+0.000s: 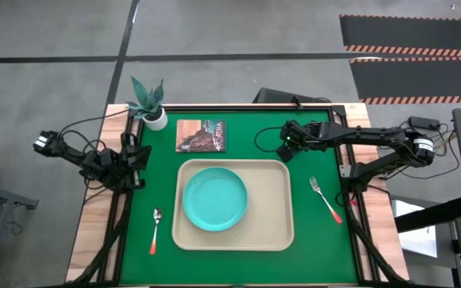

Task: Pick and place plate/cup/fork/spoon on tray
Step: Put the blue glass in the top right corner of the serving tray

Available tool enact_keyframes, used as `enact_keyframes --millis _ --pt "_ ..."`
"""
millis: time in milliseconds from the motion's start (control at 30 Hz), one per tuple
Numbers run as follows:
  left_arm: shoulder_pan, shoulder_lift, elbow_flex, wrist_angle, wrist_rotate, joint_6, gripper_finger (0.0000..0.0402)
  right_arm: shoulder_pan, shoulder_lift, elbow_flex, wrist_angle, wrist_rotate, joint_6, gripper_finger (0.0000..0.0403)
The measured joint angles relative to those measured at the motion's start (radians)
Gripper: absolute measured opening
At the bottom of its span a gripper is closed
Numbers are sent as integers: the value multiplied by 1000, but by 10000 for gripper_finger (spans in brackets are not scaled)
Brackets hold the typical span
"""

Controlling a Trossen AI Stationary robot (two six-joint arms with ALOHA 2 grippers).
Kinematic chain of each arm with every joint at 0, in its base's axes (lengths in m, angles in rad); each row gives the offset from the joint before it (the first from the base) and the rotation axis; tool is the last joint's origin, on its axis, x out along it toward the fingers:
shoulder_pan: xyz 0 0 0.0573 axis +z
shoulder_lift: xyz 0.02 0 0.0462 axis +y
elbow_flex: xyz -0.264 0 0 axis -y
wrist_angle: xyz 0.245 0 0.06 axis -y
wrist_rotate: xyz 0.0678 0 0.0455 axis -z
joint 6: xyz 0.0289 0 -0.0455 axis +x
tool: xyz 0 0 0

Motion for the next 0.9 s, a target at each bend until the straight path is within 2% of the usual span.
enact_keyframes --millis 400,900 --pt "0 0 0 0 -22 0 4 0 -13 13 -9 1 -13 9" --pt "0 0 0 0 -21 0 4 39 -7 196 -114 -8 -32 9"
